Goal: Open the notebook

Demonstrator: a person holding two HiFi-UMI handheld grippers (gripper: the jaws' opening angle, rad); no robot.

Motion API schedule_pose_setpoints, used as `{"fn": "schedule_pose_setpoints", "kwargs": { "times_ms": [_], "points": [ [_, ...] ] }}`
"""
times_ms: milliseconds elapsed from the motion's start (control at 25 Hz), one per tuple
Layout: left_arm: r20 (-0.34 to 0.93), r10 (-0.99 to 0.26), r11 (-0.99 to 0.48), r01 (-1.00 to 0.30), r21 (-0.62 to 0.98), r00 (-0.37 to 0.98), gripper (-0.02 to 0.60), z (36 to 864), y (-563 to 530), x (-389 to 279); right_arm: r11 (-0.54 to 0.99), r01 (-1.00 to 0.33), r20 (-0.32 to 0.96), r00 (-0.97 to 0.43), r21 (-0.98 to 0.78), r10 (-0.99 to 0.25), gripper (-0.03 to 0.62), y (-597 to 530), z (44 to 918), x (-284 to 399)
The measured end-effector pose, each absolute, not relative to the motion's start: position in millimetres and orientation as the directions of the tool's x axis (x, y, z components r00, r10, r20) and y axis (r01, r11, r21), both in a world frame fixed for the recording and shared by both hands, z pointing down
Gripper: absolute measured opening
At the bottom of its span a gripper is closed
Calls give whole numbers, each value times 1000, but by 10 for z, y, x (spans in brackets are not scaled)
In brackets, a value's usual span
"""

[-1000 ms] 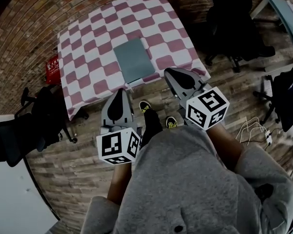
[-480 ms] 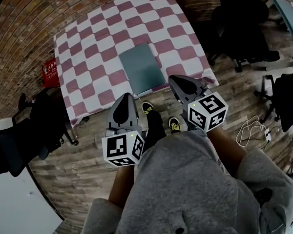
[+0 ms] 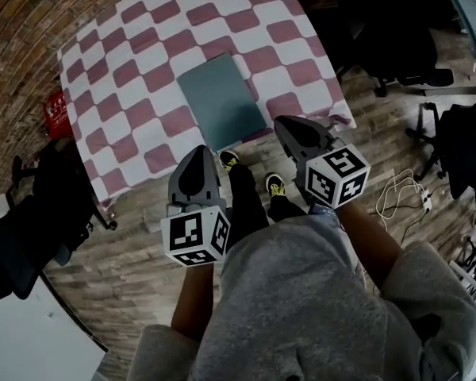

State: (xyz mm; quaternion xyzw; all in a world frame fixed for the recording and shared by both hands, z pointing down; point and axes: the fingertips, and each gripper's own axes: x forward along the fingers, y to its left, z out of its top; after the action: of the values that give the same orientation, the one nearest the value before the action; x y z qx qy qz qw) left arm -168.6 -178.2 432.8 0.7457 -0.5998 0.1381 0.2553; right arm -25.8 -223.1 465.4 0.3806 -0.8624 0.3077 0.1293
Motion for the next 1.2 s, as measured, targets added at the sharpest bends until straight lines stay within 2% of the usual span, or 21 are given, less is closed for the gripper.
{"fn": "schedule_pose_setpoints", "kwargs": {
  "times_ms": [240,360,440,640,1200],
  "points": [
    [563,-786,-151,-962,226,256,8,4681,-1860,-1718,446,-730,490,-680,-518,-545,35,-2186,5063,-288],
    [580,-771,-153,-961,231,262,7,4837,-1888,-1733,428,-719,502,-691,-548,-519,96,-2186,5273,-353],
    [595,-758,-153,-960,234,266,7,4946,-1894,-1751,407,-716,507,-693,-568,-512,109,-2193,5394,-389],
    [619,-736,-149,-958,244,273,6,5157,-1943,-1809,338,-733,536,-670,-591,-514,114,-2231,5653,-379],
    [630,-725,-151,-957,249,278,7,5269,-1996,-1865,248,-674,501,-703,-696,-505,104,-2243,5705,-439]
  ]
}}
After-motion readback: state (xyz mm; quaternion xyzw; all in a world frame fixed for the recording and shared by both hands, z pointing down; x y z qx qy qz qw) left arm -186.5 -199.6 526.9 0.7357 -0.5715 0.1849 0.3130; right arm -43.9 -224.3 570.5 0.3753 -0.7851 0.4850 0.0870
